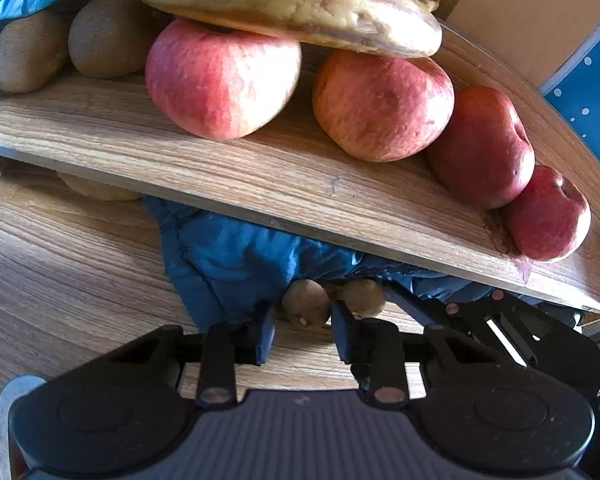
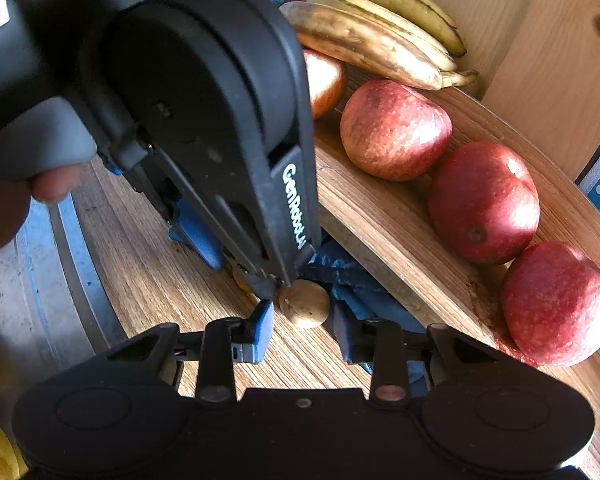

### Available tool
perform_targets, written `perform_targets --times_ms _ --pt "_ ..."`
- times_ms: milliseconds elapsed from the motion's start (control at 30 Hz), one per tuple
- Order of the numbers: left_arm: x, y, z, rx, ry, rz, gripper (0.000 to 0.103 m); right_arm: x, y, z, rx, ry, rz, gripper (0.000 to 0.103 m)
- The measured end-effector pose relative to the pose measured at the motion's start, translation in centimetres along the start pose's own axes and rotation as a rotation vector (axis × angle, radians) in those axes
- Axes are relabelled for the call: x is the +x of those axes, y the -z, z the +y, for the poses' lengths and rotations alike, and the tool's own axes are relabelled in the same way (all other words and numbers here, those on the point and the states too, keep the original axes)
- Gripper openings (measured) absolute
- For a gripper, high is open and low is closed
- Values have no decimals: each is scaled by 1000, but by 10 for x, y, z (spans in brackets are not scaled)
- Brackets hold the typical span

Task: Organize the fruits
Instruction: 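Carry the brown fruit in the left tool while the right tool carries its fruit over the tray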

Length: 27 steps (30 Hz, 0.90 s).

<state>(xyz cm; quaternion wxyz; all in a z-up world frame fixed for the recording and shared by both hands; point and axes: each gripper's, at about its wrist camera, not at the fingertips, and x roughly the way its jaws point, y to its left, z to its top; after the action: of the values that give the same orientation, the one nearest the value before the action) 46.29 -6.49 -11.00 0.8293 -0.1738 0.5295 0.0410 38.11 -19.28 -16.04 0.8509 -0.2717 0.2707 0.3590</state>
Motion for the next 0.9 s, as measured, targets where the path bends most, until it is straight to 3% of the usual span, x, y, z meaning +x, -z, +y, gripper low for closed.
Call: perform_targets --times_ms 167,900 --pt "0 -2 5 -12 6 -4 28 2 0 -3 9 0 1 30" --pt "-21 27 9 0 8 -4 27 -12 1 -2 13 -9 9 29"
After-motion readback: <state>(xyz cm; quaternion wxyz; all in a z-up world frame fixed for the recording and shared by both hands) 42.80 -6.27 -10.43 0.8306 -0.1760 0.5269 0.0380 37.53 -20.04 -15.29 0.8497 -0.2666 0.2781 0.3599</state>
